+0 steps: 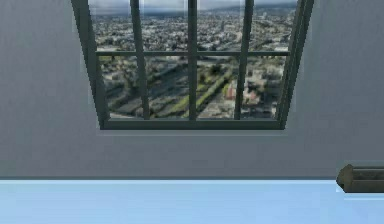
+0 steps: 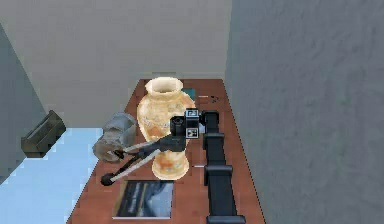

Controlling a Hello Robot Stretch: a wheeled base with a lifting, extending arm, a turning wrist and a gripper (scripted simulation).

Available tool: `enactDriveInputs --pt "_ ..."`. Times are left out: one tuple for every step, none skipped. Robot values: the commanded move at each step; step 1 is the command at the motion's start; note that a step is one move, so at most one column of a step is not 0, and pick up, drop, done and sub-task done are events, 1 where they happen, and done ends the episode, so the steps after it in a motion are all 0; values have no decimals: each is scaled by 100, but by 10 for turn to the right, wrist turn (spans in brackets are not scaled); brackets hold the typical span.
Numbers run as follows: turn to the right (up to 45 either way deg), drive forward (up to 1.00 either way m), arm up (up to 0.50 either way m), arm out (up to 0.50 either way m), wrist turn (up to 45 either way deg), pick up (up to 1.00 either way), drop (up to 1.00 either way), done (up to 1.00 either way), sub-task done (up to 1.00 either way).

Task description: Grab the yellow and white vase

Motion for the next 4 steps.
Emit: enactDriveInputs --pt "0 0 0 0 450 0 0 0 0" --pt "0 0 0 0 270 0 0 0 0" --pt "0 0 0 0 0 100 0 0 0" --pt "0 0 10 0 0 0 0 0 0"
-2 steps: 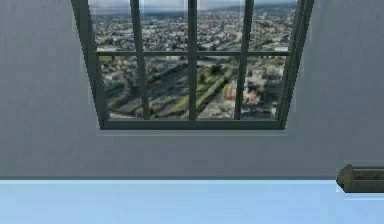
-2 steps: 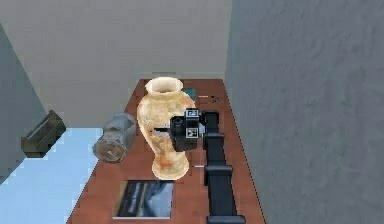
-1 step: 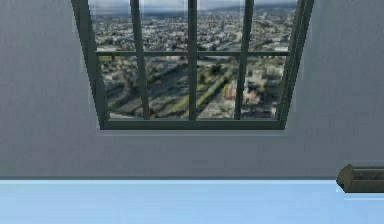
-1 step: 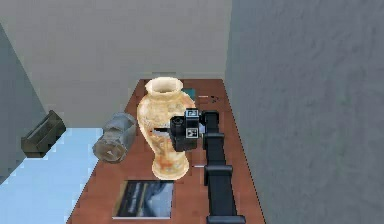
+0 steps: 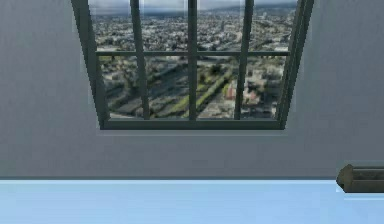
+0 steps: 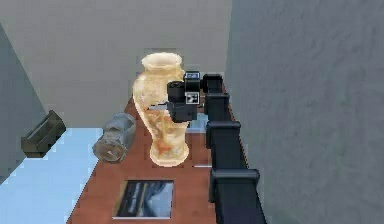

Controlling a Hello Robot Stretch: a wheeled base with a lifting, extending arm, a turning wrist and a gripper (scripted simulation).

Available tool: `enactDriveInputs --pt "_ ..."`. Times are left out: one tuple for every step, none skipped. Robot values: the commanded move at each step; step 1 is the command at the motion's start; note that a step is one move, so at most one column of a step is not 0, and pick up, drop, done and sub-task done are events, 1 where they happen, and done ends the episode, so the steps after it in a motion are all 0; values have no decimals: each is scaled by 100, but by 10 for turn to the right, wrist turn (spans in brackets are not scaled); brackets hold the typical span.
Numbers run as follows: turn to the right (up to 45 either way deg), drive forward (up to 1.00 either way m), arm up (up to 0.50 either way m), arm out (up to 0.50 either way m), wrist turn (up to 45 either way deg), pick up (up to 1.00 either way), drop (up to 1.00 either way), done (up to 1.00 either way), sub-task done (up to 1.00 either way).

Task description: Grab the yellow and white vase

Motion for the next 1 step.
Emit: enactDriveInputs --pt "0 0 0 0 0 0 0 100 0"
